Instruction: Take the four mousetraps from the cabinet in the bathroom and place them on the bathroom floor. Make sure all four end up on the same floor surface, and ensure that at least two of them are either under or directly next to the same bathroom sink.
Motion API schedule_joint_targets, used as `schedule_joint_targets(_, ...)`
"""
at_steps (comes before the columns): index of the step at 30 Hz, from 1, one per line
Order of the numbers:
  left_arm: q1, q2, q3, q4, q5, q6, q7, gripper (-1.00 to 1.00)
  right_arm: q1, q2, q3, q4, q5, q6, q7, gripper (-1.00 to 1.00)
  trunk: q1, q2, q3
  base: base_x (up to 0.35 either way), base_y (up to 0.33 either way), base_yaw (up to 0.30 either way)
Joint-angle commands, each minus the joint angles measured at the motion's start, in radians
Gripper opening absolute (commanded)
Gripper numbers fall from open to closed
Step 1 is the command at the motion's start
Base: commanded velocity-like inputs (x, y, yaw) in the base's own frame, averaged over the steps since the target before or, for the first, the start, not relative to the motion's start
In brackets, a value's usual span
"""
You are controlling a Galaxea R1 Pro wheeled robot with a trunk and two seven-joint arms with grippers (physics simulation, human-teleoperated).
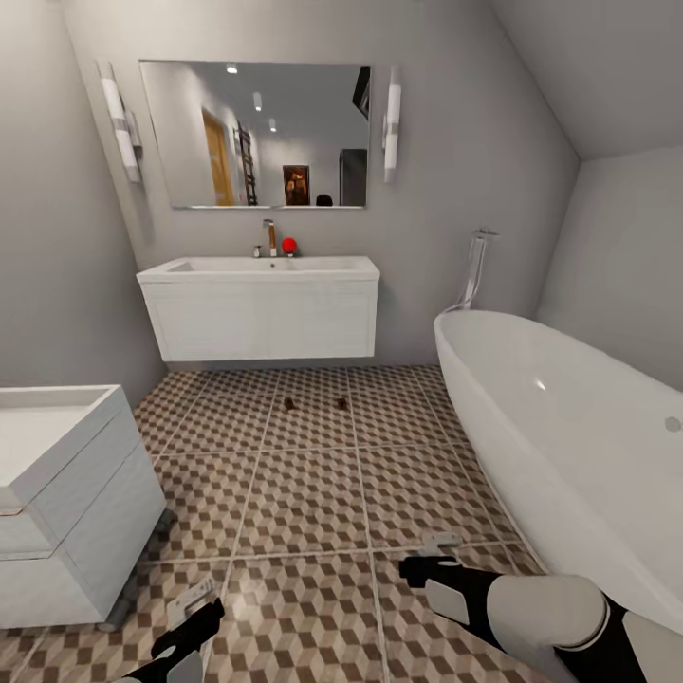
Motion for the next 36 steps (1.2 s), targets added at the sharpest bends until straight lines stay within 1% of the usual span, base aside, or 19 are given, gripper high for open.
schedule_joint_targets(1,0.000,-0.001,-0.008,0.000,0.005,-0.002,0.005,1.00,0.001,-0.001,0.008,-0.003,-0.010,-0.007,-0.002,1.00,-0.004,0.007,0.002,0.000,0.000,0.000)
schedule_joint_targets(5,0.001,-0.002,-0.008,0.000,0.013,-0.003,0.005,1.00,0.029,-0.003,0.008,-0.002,-0.010,-0.009,0.000,1.00,-0.019,0.035,0.015,0.000,0.000,0.000)
schedule_joint_targets(9,0.001,-0.003,-0.008,0.000,0.019,-0.004,0.006,1.00,0.077,-0.013,0.008,0.001,-0.011,-0.022,0.002,1.00,-0.035,0.063,0.027,0.000,0.000,0.000)
schedule_joint_targets(15,0.002,-0.006,-0.009,0.000,0.024,-0.004,0.005,1.00,0.124,-0.050,0.009,0.004,-0.010,-0.052,0.006,1.00,-0.058,0.105,0.046,0.000,0.000,0.000)
schedule_joint_targets(16,0.002,-0.008,-0.009,0.000,0.025,-0.004,0.005,1.00,0.142,-0.064,0.009,0.004,-0.010,-0.059,0.011,1.00,-0.062,0.112,0.049,0.000,0.000,0.000)
schedule_joint_targets(17,0.002,-0.009,-0.009,0.000,0.025,-0.004,0.005,1.00,0.152,-0.071,0.009,0.004,-0.010,-0.061,0.015,1.00,-0.065,0.119,0.052,0.000,0.000,0.000)
schedule_joint_targets(19,0.002,-0.010,-0.008,0.000,0.026,-0.002,0.007,1.00,0.173,-0.082,0.009,0.005,-0.010,-0.064,0.026,1.00,-0.073,0.133,0.059,0.000,0.000,0.000)
schedule_joint_targets(22,0.007,-0.011,-0.008,0.000,0.034,-0.001,0.017,1.00,0.207,-0.090,0.009,0.005,-0.010,-0.073,0.047,1.00,-0.085,0.154,0.068,0.000,0.000,0.000)
schedule_joint_targets(24,0.013,-0.012,-0.006,0.000,0.056,0.000,0.026,1.00,0.230,-0.094,0.009,0.005,-0.010,-0.083,0.061,1.00,-0.092,0.168,0.074,0.000,0.000,0.000)
schedule_joint_targets(26,0.021,-0.013,-0.006,0.000,0.093,0.000,0.036,1.00,0.249,-0.096,0.009,0.005,-0.009,-0.096,0.070,1.00,-0.100,0.182,0.081,0.000,0.000,0.000)
schedule_joint_targets(27,0.028,-0.015,-0.005,0.000,0.141,0.001,0.043,1.00,0.263,-0.098,0.009,0.005,-0.010,-0.108,0.076,1.00,-0.104,0.189,0.084,0.000,0.000,0.000)
schedule_joint_targets(29,0.033,-0.015,-0.005,0.000,0.189,0.003,0.047,1.00,0.273,-0.099,0.009,0.005,-0.010,-0.117,0.080,1.00,-0.111,0.203,0.090,0.000,0.000,0.000)
schedule_joint_targets(31,0.036,-0.015,-0.005,0.000,0.226,0.005,0.049,1.00,0.279,-0.100,0.008,0.005,-0.010,-0.122,0.083,1.00,-0.119,0.217,0.096,0.000,0.000,0.000)
schedule_joint_targets(33,0.040,-0.014,-0.005,0.000,0.251,0.007,0.051,1.00,0.283,-0.101,0.008,0.005,-0.010,-0.125,0.084,1.00,-0.127,0.231,0.102,0.000,0.000,0.000)
schedule_joint_targets(36,0.046,-0.011,-0.005,0.000,0.272,0.010,0.054,1.00,0.286,-0.110,0.008,0.006,-0.010,-0.128,0.086,1.00,-0.138,0.252,0.112,0.000,0.000,0.000)
